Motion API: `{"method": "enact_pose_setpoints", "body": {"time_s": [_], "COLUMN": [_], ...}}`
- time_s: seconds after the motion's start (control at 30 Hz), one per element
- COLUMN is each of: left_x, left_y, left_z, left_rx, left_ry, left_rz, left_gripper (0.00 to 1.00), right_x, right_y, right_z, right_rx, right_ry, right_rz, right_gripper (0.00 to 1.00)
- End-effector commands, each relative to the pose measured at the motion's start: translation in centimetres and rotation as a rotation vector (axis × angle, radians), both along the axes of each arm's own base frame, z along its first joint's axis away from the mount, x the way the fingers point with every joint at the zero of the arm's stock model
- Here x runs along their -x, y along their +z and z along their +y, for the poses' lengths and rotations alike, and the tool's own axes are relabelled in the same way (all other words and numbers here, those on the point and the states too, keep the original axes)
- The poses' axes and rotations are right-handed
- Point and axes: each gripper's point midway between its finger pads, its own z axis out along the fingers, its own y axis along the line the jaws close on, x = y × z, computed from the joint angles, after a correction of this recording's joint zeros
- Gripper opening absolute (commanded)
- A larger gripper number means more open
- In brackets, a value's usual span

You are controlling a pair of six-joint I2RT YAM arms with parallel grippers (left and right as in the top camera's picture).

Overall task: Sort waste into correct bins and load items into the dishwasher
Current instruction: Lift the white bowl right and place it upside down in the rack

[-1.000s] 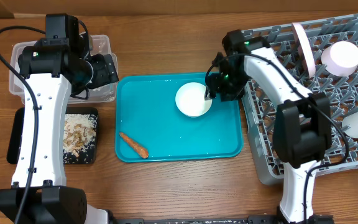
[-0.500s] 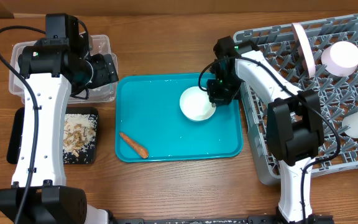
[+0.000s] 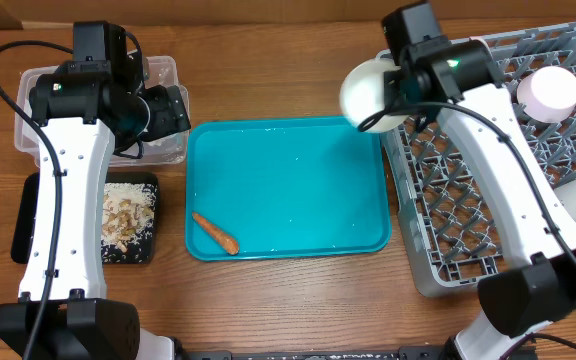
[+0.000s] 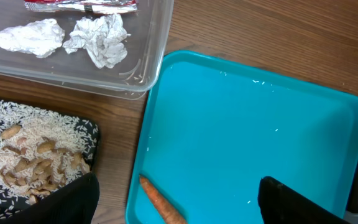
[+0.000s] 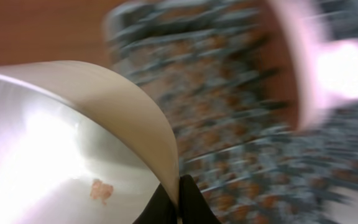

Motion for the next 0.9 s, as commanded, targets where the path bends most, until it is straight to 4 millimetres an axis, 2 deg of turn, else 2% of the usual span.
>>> {"method": "enact_pose_setpoints", "body": {"time_s": [0.0, 0.17, 0.33, 0.43, 0.6, 0.87], "left_x": [-0.1, -0.1, -0.1, -0.1, -0.1, -0.1], "left_y": [1.3, 1.3, 1.3, 1.3, 1.3, 1.3], "left_z": [-0.3, -0.3, -0.3, -0.3, -0.2, -0.2], "left_rx": [0.010, 0.009, 0.009, 0.007, 0.007, 0.007], "left_ry": [-0.002, -0.004, -0.005, -0.008, -0.008, -0.008], "left_rz": [-0.039, -0.039, -0.039, -0.039, -0.040, -0.039], "left_gripper": [0.84, 0.84, 0.87, 0.88, 0.87, 0.87], "right_x": [-0.4, 0.5, 1.1, 1.3, 1.4, 2.0], "right_y": [1.4, 0.7, -0.9, -1.9, -3.9, -8.4], "right_z": [-6.8, -10.4, -13.0, -14.1, -14.4, -13.4], "right_rx": [0.317, 0.480, 0.633, 0.648, 0.599, 0.492], "right_ry": [-0.309, -0.514, -0.589, -0.617, -0.616, -0.572], "right_rz": [-0.146, -0.273, -0.336, -0.343, -0.310, -0.221], "right_gripper": [0.04, 0.04, 0.04, 0.04, 0.04, 0.04]}}
